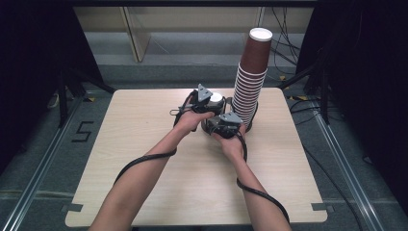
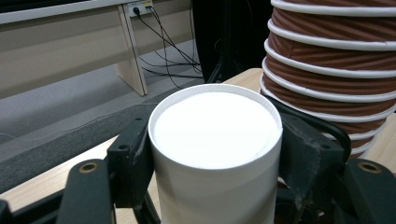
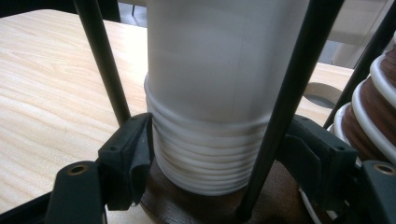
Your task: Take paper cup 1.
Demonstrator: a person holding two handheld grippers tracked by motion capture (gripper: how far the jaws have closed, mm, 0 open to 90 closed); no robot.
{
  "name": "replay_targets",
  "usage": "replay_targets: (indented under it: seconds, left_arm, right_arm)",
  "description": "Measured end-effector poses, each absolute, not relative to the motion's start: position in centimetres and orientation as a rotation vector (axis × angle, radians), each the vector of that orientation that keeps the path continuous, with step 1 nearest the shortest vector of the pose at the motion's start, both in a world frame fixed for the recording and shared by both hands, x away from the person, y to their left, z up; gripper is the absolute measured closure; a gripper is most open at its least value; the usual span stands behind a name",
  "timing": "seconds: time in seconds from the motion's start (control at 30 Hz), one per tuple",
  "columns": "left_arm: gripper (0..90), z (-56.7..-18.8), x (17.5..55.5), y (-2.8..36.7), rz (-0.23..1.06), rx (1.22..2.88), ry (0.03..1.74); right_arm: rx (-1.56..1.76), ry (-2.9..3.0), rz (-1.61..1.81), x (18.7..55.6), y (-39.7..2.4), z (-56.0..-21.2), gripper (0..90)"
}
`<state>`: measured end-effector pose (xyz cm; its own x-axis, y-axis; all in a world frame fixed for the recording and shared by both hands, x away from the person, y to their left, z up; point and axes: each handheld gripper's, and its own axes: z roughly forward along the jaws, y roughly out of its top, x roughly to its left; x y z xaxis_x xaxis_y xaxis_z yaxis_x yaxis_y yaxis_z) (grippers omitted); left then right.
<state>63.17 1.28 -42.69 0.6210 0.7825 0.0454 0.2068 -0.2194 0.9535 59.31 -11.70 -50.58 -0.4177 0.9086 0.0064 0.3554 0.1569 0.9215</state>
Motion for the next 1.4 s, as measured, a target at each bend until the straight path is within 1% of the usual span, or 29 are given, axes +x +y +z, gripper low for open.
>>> replay_targets:
  seconds: [0.33, 0.53, 0.73, 0.83, 1.07, 1.1, 1.2, 1.4]
  left_arm:
    - [33.1, -41.2, 62.5, 1.4, 0.675, 1.716, 0.778]
    - [33.2, -39.7, 62.0, 1.5, 0.684, 1.686, 0.757]
    - [33.2, -38.2, 61.4, 1.6, 0.714, 1.668, 0.734]
    - [33.3, -37.6, 61.1, 1.8, 0.732, 1.667, 0.723]
    - [33.3, -35.8, 60.0, 2.3, 0.739, 1.637, 0.708]
    - [33.3, -35.5, 59.8, 2.5, 0.759, 1.636, 0.697]
    - [33.3, -34.7, 58.9, 2.8, 0.767, 1.634, 0.687]
    - [33.2, -34.4, 57.8, 3.6, 0.770, 1.640, 0.685]
  right_arm:
    - [1.152, 1.870, 1.202, 59.3, -12.0, -50.5, 27.9]
    - [1.195, 1.883, 1.210, 59.0, -12.1, -50.3, 27.9]
    - [1.138, 1.884, 1.205, 58.6, -12.7, -50.0, 26.7]
    - [1.189, 1.877, 1.222, 57.8, -12.5, -49.8, 25.9]
    - [1.139, 1.910, 1.220, 56.3, -12.9, -49.2, 24.3]
    - [1.133, 1.911, 1.220, 56.1, -13.0, -49.1, 24.2]
    - [1.082, 1.927, 1.213, 55.3, -13.8, -48.4, 23.7]
    - [1.060, 1.938, 1.214, 53.9, -15.0, -47.4, 23.4]
